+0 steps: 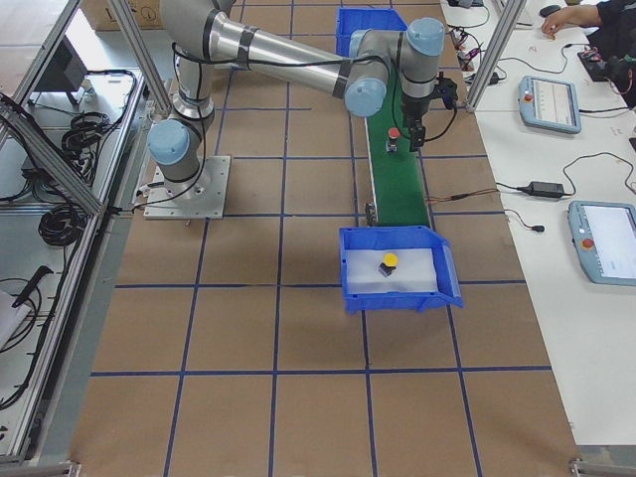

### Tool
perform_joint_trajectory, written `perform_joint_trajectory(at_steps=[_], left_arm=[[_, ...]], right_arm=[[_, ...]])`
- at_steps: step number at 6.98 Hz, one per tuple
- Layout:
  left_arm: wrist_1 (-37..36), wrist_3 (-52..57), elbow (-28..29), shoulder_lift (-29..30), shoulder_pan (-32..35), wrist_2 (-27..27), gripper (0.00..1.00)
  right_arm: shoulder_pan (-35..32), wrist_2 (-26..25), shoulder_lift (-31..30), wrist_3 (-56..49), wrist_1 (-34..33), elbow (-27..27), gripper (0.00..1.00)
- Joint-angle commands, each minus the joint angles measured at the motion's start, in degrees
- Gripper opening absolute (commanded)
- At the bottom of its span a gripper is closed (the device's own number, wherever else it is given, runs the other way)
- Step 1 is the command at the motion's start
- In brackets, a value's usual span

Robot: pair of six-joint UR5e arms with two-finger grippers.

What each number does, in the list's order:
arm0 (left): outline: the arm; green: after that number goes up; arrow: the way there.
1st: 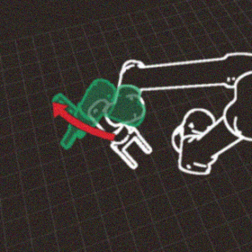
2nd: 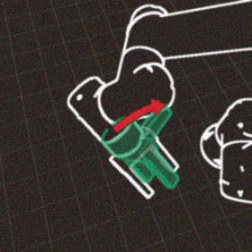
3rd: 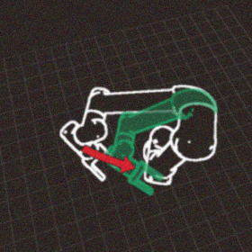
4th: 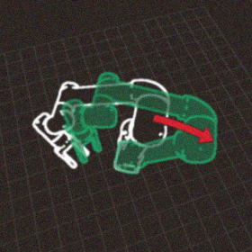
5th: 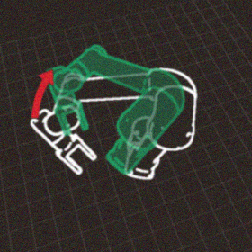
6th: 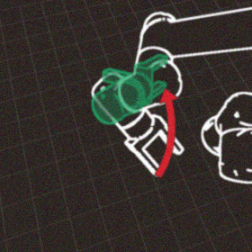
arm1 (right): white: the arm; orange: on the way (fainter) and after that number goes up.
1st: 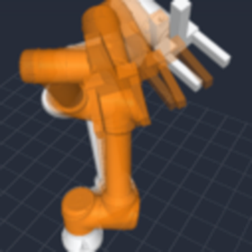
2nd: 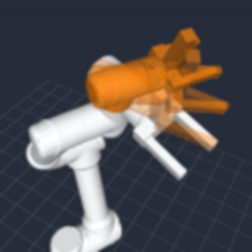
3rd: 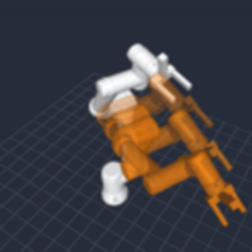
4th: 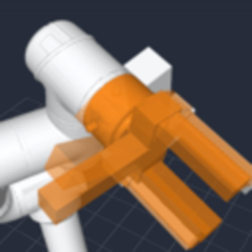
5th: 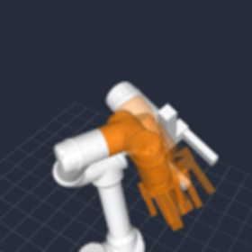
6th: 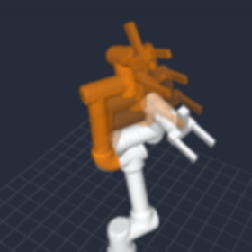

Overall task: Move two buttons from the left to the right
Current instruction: 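Return the right gripper over the belt toward the red button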

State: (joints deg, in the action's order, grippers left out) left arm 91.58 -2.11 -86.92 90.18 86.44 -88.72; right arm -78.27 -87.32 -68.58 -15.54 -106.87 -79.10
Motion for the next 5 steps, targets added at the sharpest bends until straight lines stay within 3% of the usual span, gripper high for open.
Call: perform_joint_trajectory(at_steps=[1,3,5], left_arm=[[0.0,0.0,0.0,0.0,0.0,0.0,1.0],[0.1,0.0,0.0,0.0,0.0,-0.1,1.0],[0.0,0.0,0.0,0.0,0.0,-0.1,1.0]], right_arm=[[-4.2,0.1,0.6,5.2,-0.5,-0.4,1.0],[-4.3,0.1,1.7,5.5,-1.8,-2.1,1.0],[-4.3,0.1,4.1,5.5,-8.9,-5.8,1.0]])
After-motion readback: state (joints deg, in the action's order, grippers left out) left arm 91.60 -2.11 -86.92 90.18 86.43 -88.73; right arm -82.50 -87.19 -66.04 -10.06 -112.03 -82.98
